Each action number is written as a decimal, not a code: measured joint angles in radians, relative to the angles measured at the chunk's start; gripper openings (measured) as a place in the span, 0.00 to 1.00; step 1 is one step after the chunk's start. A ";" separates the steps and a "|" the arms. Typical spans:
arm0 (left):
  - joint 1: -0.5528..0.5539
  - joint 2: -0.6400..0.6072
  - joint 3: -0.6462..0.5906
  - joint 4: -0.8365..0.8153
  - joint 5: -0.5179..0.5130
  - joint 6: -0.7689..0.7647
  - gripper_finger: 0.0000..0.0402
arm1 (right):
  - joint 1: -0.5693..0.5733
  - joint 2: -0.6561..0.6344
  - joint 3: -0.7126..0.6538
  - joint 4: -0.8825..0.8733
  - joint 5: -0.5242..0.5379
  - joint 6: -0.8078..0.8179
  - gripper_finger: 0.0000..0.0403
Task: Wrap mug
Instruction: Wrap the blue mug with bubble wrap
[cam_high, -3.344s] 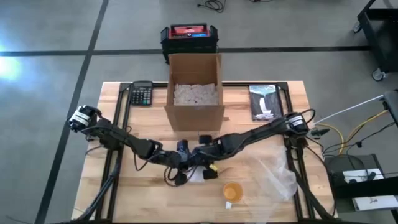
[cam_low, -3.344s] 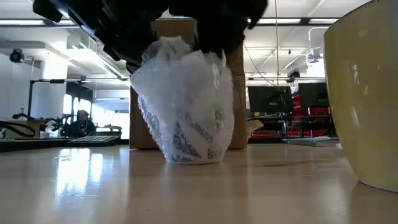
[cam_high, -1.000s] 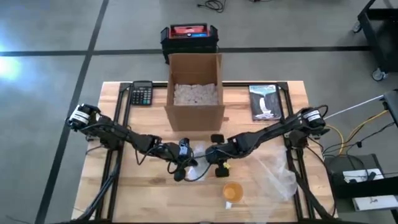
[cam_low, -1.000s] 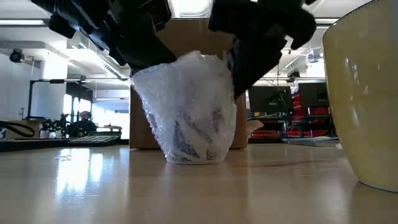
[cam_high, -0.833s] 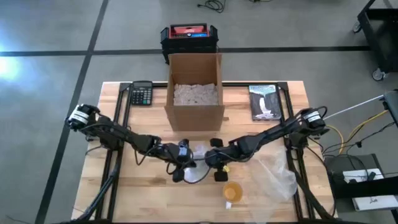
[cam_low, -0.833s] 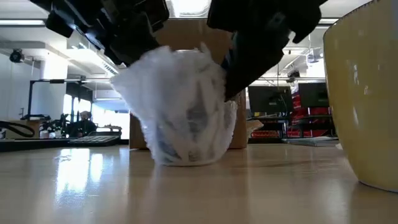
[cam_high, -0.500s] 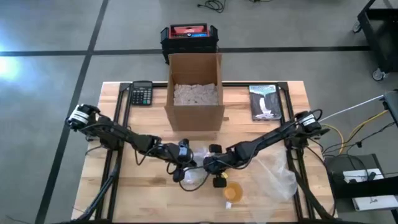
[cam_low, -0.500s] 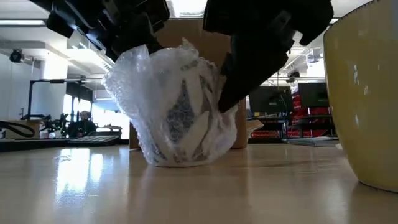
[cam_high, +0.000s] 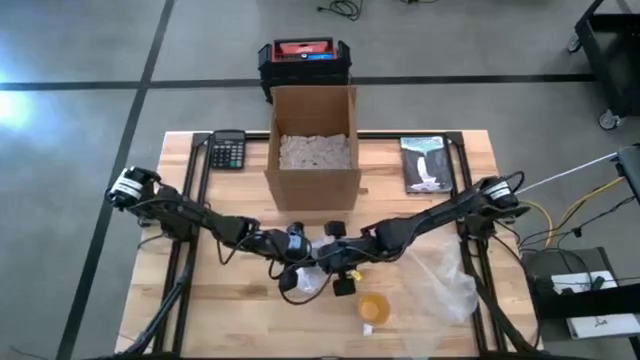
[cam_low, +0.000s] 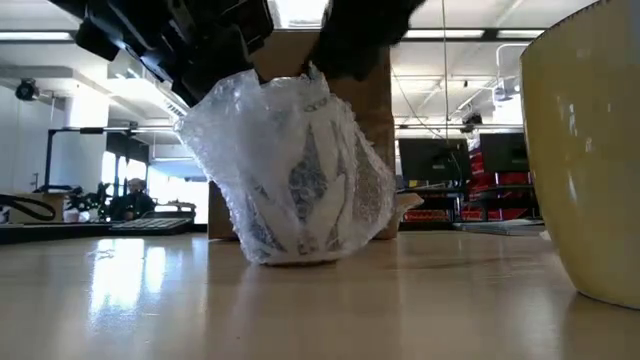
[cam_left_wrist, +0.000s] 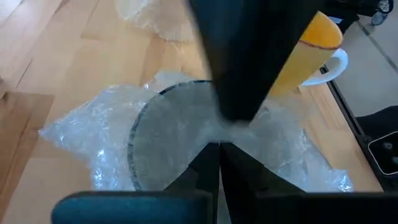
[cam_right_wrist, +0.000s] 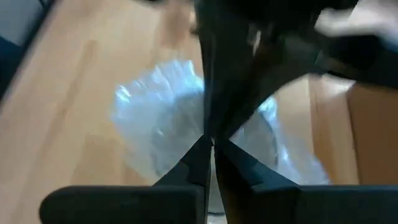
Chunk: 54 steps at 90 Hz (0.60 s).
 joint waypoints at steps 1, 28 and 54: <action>0.000 -0.002 0.001 -0.003 0.000 -0.001 0.00 | -0.002 0.006 0.000 -0.002 0.000 0.000 0.02; -0.022 -0.132 0.091 -0.286 0.022 -0.085 0.00 | -0.022 0.074 0.003 0.029 -0.006 0.014 0.02; -0.119 -0.155 0.015 -0.477 0.024 -0.244 0.00 | -0.021 0.078 0.000 0.081 -0.006 0.007 0.02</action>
